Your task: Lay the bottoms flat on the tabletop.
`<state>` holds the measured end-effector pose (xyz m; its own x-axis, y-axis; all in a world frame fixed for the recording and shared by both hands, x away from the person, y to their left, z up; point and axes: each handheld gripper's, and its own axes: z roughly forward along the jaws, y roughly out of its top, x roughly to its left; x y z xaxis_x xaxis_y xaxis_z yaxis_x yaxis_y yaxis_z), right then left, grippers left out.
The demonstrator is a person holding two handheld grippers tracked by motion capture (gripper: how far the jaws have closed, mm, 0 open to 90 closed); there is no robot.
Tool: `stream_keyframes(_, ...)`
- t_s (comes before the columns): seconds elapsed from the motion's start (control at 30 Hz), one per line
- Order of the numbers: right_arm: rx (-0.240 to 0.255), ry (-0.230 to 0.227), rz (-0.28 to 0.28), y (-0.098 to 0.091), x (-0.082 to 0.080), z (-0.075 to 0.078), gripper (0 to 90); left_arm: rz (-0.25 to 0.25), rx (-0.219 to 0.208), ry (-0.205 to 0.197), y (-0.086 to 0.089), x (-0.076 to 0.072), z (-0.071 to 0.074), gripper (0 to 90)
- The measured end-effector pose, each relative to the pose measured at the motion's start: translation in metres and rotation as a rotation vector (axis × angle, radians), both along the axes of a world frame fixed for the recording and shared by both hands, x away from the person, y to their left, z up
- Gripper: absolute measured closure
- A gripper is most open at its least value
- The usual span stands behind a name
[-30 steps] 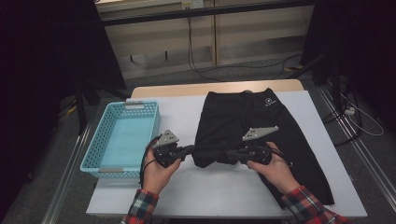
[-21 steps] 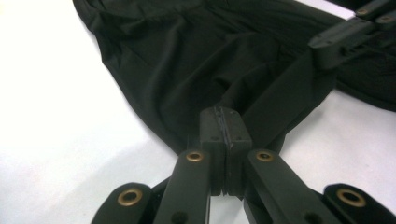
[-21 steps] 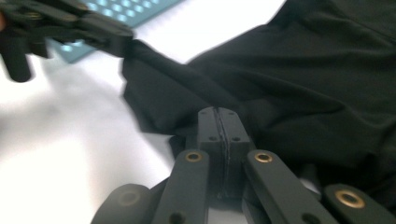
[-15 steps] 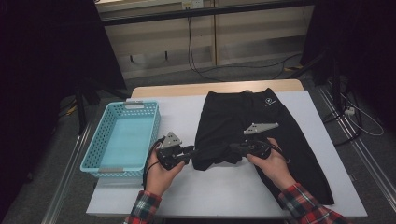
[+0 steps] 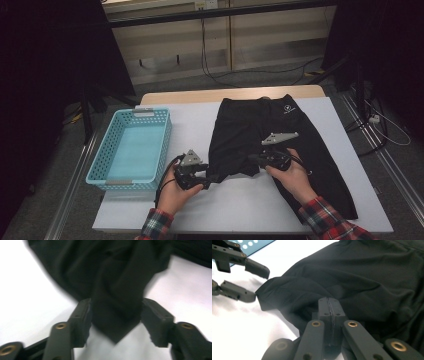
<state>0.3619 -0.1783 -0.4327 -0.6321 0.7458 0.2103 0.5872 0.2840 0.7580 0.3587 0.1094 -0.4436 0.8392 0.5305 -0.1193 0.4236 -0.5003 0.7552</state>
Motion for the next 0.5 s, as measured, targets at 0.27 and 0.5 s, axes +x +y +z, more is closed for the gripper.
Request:
stream_keyframes(0.27, -0.003, -0.007, 0.003, -0.0005, -0.0024, -0.0003, 90.0, -0.012, 0.035, 0.0, -0.0045, 0.0038, -0.0059, 56.5)
stream_keyframes(0.5, -0.002, -0.017, 0.007, -0.0009, -0.0046, 0.0014, 90.0, -0.037, 0.051, 0.025, -0.0053, 0.0026, -0.0077, 68.3)
